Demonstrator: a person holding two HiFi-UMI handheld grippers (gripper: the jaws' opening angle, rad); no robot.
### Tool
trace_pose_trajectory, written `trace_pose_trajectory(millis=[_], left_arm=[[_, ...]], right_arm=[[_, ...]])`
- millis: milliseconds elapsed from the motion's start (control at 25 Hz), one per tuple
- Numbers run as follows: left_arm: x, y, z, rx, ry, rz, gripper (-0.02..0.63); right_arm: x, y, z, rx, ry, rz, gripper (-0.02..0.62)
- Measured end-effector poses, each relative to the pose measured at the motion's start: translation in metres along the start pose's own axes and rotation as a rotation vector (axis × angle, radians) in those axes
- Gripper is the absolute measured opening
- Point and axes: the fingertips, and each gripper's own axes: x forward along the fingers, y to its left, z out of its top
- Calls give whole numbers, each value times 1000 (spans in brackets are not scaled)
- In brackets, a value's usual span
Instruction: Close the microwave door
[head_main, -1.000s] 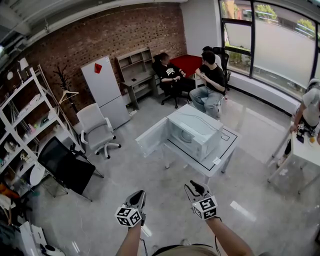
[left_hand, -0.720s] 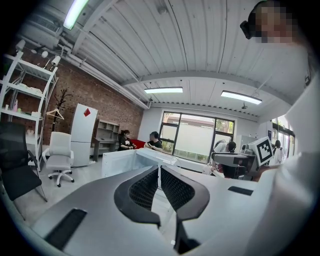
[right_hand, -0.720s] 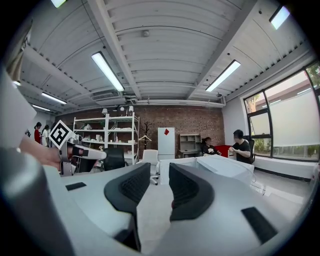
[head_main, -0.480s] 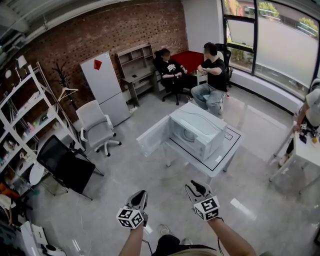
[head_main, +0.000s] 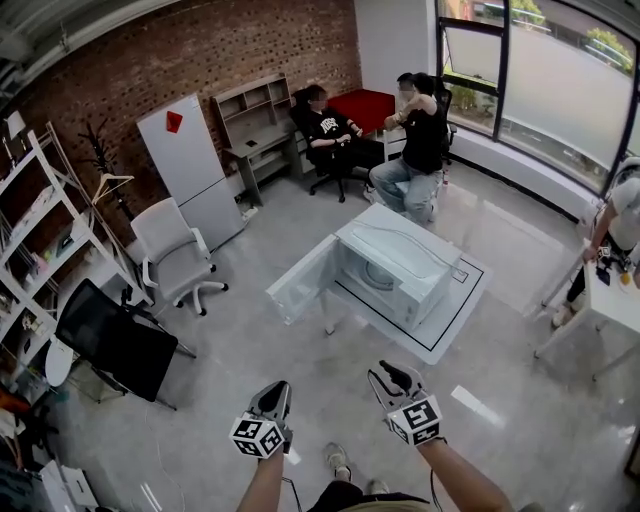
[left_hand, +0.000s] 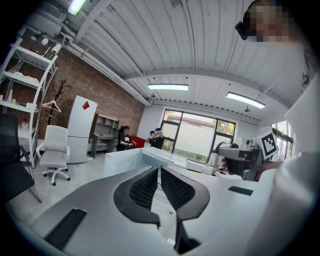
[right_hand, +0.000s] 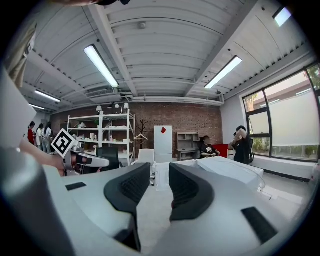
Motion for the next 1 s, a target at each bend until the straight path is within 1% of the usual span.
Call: trace_pose_trajectory(millis=[280,440,560,800,1000], left_arm=[[41,57,22,6,-17,-26,9],[62,83,28,7,6,-47,9],[76,96,29,4,12,-70,12],[97,118,36,7,-18,-132,23],[108,130,36,5,-19,-141,34]], right_arm=[[66,-17,9,5,2,-38,104],[97,-19,14,-3,6,-56,104],[114,-21,13,3,9,-69,104],[138,-21,11,1,7,-96,104],[145,-20,5,16,23,-117,104]])
